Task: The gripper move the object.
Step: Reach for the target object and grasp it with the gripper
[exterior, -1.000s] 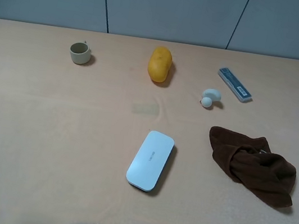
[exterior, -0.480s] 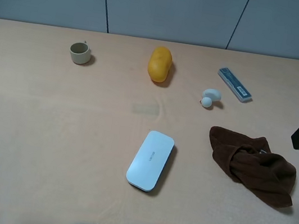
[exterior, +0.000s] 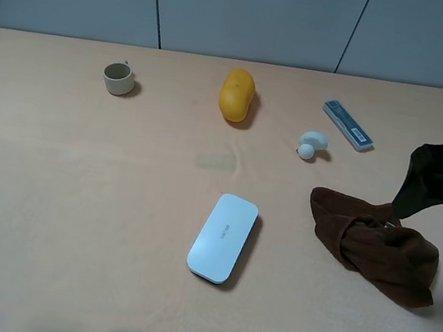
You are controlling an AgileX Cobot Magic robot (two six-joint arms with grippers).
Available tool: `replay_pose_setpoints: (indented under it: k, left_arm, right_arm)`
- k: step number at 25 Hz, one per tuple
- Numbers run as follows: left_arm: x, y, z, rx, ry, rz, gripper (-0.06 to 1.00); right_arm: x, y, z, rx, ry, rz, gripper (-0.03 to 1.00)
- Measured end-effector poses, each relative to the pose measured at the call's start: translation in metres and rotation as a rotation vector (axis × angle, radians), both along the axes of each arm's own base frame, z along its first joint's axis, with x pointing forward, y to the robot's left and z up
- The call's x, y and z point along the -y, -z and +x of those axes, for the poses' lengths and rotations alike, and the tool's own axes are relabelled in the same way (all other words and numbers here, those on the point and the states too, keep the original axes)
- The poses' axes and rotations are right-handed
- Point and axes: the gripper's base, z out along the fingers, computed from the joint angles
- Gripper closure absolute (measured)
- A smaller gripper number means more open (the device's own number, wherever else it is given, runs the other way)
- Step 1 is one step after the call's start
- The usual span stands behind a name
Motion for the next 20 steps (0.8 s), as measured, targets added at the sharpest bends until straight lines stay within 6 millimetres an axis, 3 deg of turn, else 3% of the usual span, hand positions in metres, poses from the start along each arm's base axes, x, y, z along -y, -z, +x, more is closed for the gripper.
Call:
replay_pose_setpoints:
  k: [12,20]
  left_arm:
    - [0.0,0.0,0.0,0.0,0.0,0.0,-0.05]
    - [0.0,0.0,0.0,0.0,0.0,0.0,-0.05]
  right_arm:
    - [-0.009,0.047,0.032,-0.089,0.001,-0.003,0.28]
    - [-0.011,0.079,0.041,-0.126,-0.01,-0.003,0.28]
